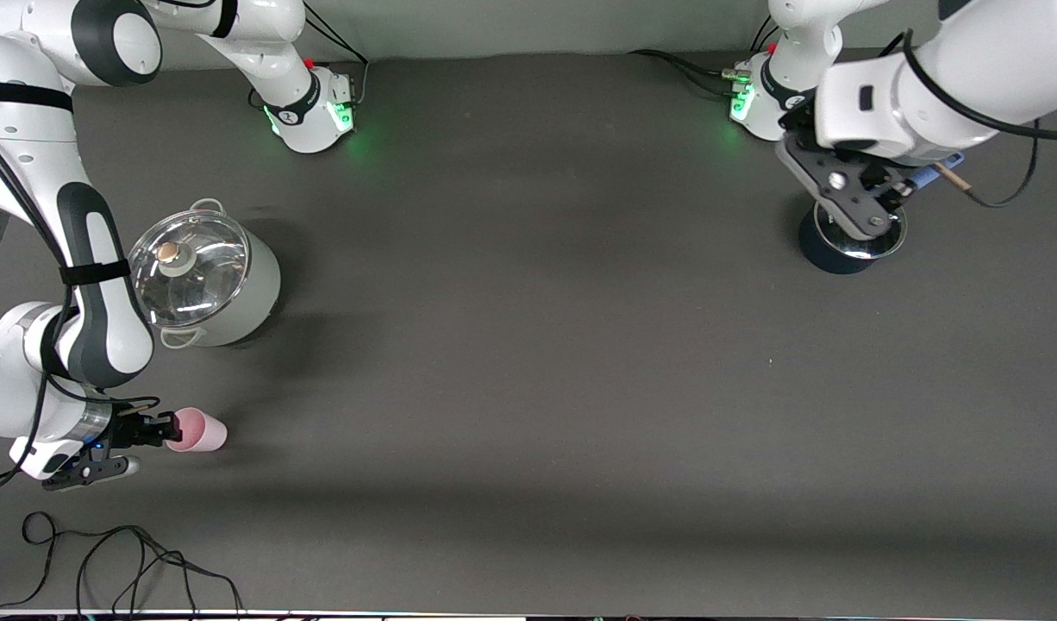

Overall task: Transfer pink cup from left to right arm
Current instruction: 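Lower the cup with the right gripper while the left gripper withdraws, then open the right gripper and raise it from the cup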

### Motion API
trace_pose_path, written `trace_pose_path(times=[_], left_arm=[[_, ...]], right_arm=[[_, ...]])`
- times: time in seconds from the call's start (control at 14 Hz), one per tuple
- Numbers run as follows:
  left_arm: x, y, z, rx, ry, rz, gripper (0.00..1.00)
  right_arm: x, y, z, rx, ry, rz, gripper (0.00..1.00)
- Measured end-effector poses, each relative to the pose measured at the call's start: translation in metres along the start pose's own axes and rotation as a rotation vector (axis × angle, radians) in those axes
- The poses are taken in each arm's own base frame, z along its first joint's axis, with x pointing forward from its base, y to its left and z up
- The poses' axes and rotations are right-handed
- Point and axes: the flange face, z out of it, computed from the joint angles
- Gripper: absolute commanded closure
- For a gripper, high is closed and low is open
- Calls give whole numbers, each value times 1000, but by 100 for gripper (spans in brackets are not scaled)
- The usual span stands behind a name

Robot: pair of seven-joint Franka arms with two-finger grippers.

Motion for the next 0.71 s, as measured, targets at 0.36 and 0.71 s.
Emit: trace_pose_path(times=[0.36,0.71], left_arm=[[-14,-33,0,42,-21,-220,0],[-25,-56,0,43,-21,-345,0]], right_arm=[[5,0,-54,20,-55,-2,0],[-10,-22,-192,21,-90,73,0]])
